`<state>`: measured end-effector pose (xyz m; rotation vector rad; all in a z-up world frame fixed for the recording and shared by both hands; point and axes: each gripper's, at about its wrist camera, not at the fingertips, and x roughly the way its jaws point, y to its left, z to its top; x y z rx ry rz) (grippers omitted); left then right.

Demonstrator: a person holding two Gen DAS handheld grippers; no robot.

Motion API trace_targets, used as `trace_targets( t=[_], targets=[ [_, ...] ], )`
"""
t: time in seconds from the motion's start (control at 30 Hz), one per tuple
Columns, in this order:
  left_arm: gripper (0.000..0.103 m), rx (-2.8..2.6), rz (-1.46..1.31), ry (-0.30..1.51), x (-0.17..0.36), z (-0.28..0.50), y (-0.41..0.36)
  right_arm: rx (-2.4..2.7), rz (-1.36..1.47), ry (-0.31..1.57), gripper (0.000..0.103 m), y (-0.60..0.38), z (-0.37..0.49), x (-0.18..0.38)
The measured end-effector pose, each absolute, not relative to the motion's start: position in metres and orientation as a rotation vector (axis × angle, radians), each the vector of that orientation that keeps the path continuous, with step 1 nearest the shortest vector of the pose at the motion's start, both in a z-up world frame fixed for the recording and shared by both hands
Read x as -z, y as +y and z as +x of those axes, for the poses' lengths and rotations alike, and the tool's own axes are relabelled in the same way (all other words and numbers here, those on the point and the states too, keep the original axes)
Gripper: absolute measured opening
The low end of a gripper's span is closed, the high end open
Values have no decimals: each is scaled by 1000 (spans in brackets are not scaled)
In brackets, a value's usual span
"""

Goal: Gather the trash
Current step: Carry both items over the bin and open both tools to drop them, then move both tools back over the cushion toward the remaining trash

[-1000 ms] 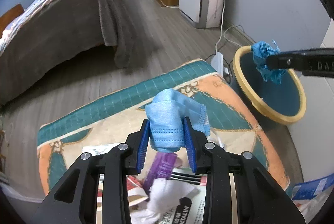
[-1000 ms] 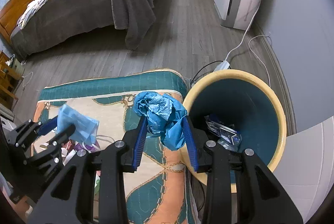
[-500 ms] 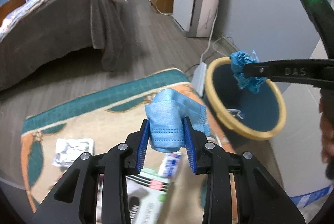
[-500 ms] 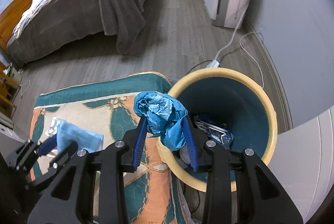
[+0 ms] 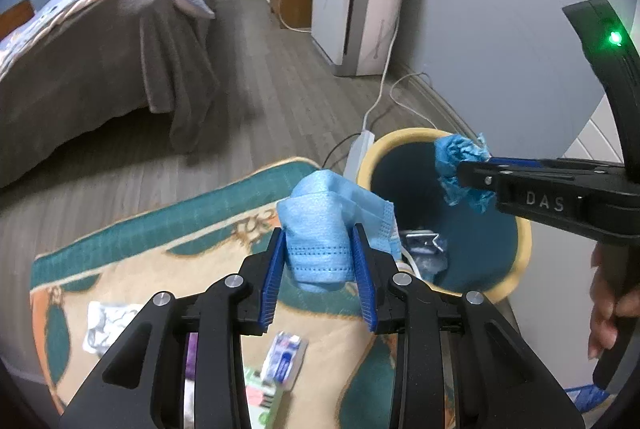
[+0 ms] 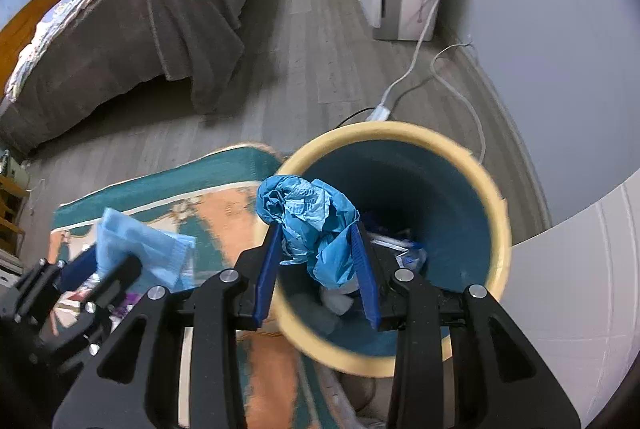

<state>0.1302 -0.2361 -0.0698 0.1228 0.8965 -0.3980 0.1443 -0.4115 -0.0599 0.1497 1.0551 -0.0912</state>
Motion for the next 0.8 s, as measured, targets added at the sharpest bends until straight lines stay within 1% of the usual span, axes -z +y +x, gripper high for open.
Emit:
trace_targets(
  t=[0.17, 0.27, 0.33, 0.37, 0.43, 0.5, 0.57, 0.63, 0.67, 0.7, 0.8],
  targets=[
    [34, 440, 239, 889, 79, 133, -269, 173, 251, 1073, 35, -455, 140, 75],
    [34, 469, 264, 881, 81, 134, -285, 211, 300, 1086, 35, -473, 136, 84],
    [36, 503, 255, 877, 81, 136, -294, 238, 308, 1081, 36, -478, 134, 85],
    [40, 518, 249, 882, 81, 137, -298, 245, 308, 1077, 37, -480, 133, 84],
    [45, 528, 262, 876, 81, 137, -306, 252, 305, 1064, 44, -480, 133, 81],
    [69, 536, 270, 864, 80, 135, -311, 255, 298, 1044, 64, -479, 132, 77],
    [80, 533, 269, 843, 78, 133, -312, 246, 291, 1036, 70, -476, 132, 74],
    [86, 520, 268, 839, 78, 131, -309, 227, 291, 1028, 78, -473, 132, 72],
    [90, 507, 275, 836, 79, 130, -309, 222, 290, 1025, 84, -472, 133, 72],
    [93, 484, 291, 827, 79, 129, -305, 218, 286, 1021, 89, -470, 133, 71],
    [95, 434, 317, 811, 79, 124, -290, 212, 275, 1018, 94, -464, 136, 67]
  ],
)
